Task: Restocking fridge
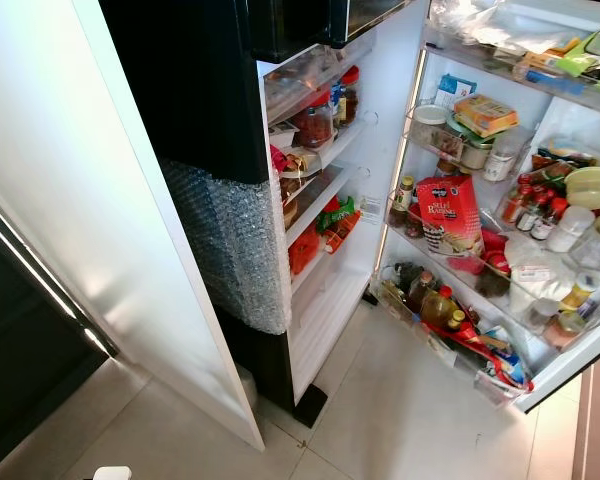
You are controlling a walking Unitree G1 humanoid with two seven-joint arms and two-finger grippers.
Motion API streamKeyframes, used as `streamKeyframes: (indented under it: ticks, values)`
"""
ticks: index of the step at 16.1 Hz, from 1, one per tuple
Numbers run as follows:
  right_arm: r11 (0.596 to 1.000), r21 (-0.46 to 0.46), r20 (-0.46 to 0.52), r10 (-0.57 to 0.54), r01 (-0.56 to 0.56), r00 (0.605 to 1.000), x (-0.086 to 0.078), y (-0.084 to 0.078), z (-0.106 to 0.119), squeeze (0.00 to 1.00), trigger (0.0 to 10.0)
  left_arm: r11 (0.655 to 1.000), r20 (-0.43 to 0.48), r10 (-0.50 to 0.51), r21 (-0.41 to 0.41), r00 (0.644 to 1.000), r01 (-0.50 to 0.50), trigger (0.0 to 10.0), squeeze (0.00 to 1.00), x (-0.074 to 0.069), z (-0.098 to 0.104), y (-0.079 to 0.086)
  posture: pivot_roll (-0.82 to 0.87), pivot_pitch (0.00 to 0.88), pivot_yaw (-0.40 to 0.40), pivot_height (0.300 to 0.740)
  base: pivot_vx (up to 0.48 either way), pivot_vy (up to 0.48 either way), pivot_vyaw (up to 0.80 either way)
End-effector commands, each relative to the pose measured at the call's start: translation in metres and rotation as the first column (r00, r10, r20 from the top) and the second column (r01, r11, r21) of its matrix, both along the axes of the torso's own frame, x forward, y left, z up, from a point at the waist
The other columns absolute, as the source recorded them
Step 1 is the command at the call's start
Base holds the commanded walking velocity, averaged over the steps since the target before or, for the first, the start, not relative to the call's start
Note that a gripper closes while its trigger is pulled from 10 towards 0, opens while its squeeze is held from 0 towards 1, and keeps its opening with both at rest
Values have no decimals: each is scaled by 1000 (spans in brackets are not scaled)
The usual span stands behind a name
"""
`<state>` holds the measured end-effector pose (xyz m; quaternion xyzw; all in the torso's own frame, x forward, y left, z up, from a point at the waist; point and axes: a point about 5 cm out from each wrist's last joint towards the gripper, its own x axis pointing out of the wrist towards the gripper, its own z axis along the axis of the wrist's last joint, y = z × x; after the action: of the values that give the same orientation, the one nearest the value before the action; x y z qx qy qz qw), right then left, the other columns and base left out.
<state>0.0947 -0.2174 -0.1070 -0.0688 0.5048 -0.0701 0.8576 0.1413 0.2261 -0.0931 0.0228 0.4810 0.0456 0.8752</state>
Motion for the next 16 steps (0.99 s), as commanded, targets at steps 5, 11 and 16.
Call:
streamKeyframes:
  ticks: [5,11,16]
  values:
    - [942,-193,143,-248,273,958,4,-20,10,0,10000,1000,-32,-19,12,999,19,10000,0,-6,-2,2,-114,0,72,740,0,0,0]
    - [730,-370,421,-420,575,804,33,-91,52,0,10000,1000,-31,-18,11,999,18,10000,0,-6,-2,3,-122,0,77,740,0,0,0]
    - [530,-382,550,-528,757,647,17,-112,66,0,10000,1000,-32,-28,11,999,29,10000,0,-6,-2,3,-151,0,93,740,0,0,0]
